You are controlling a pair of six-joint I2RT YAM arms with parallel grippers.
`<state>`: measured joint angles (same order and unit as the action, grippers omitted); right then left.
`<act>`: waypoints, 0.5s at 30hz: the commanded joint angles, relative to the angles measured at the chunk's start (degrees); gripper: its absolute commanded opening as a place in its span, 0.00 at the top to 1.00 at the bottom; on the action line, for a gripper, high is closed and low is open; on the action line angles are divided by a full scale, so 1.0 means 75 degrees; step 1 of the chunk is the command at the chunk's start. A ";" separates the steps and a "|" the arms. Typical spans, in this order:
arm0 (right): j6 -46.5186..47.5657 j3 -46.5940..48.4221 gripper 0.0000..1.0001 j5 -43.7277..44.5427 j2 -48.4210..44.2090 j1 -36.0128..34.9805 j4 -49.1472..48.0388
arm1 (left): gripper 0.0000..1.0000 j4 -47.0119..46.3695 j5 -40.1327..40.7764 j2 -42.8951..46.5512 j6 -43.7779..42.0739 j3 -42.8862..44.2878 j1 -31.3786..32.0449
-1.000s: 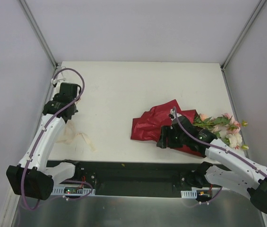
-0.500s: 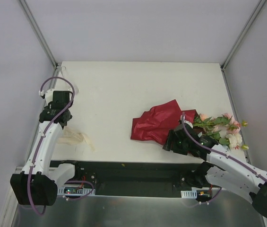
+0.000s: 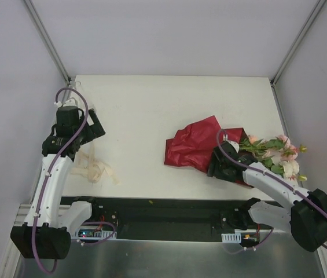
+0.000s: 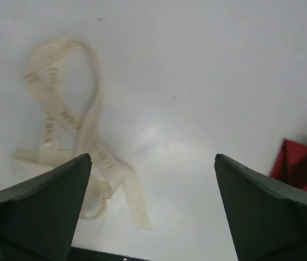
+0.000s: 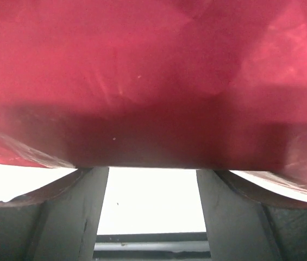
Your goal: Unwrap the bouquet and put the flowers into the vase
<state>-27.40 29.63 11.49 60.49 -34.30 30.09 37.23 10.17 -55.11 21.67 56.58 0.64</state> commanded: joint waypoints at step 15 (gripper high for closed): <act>0.2727 0.2694 0.32 -0.0850 0.1452 0.0519 -0.1094 | 0.10 -0.3500 -0.4568 -0.2893 0.0404 0.1161 0.2866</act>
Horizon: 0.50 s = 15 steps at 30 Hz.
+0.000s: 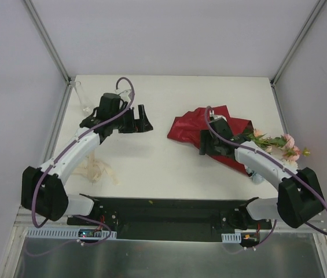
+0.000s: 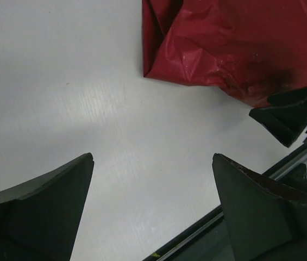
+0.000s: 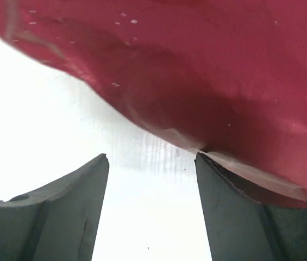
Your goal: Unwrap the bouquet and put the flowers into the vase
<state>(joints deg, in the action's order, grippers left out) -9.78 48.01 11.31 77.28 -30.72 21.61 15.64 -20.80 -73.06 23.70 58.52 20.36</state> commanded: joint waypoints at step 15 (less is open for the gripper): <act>0.0695 0.3628 0.23 -0.3497 0.1143 0.3590 -0.0209 | 0.03 -0.1171 -0.0461 0.1372 0.0296 -0.1027 0.1399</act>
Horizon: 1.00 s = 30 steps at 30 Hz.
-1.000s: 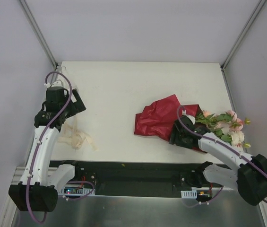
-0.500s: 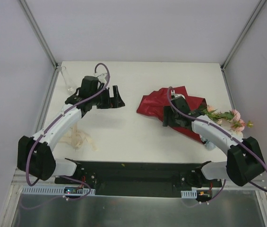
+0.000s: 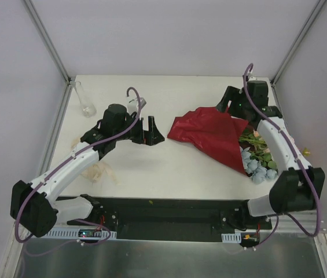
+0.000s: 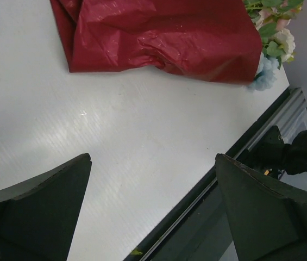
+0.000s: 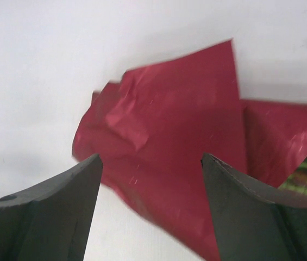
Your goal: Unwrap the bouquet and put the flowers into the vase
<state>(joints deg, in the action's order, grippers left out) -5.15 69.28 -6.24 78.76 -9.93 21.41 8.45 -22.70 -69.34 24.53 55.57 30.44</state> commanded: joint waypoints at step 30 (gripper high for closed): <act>0.1073 0.1451 0.22 -0.2450 0.3526 0.1852 -0.0206 | 0.02 -0.0154 -0.0372 0.1945 0.0584 -0.1281 0.0055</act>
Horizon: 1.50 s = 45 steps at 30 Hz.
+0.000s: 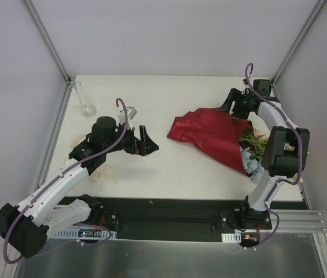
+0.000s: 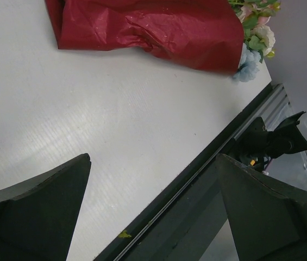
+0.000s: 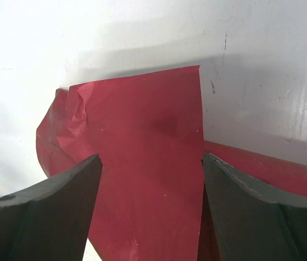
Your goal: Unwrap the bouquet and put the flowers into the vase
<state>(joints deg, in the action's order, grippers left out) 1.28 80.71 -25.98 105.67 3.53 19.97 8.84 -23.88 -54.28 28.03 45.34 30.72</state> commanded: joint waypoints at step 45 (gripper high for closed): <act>-0.0277 -0.4399 0.23 0.0016 -0.6518 -0.6352 0.1941 | 0.02 0.0263 0.0584 -0.0553 0.0023 0.1372 0.0017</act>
<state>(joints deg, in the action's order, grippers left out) -4.97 44.99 -33.17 62.02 -40.42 28.73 10.85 -19.25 -55.51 27.20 52.77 30.72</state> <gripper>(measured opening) 0.766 0.983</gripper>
